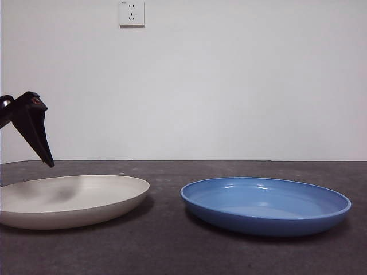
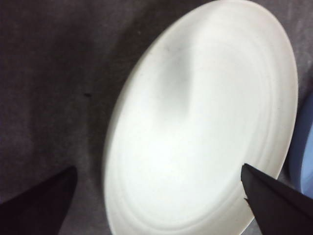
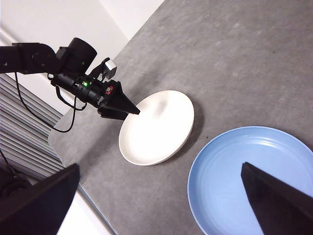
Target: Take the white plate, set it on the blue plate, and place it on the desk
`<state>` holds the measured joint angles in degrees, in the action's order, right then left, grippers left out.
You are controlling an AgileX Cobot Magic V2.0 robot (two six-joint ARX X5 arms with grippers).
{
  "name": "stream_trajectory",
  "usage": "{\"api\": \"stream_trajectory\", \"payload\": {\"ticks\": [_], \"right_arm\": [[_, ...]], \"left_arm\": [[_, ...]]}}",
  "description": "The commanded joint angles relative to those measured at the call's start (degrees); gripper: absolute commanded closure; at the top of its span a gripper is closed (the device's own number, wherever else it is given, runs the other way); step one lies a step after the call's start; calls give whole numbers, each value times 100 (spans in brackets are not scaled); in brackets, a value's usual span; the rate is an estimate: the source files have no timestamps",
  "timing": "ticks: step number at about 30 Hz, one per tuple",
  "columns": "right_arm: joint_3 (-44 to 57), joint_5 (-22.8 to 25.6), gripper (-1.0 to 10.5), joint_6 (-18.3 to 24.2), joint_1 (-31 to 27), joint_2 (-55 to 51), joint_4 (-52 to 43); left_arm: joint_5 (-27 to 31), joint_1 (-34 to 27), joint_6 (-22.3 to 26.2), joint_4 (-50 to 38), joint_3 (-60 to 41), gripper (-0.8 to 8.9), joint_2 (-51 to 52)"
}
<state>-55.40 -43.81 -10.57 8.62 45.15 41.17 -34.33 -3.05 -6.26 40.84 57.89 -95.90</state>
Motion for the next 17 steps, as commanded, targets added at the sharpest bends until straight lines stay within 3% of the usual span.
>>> {"api": "stream_trajectory", "payload": {"ticks": [1,8,11,17], "right_arm": [[-109,-11,343,55,24,44,-39],[-109,-11,343,55,24,44,-37],[-109,-11,343,55,24,44,-39],[-109,-11,343,55,24,44,-39]], "left_arm": [[20,13,109,-20,101,313,-205],[48,11,111,-44,101,697,-249],[310,13,114,-44,101,807,-249],[490,11,111,-4,144,805,-249]]}}
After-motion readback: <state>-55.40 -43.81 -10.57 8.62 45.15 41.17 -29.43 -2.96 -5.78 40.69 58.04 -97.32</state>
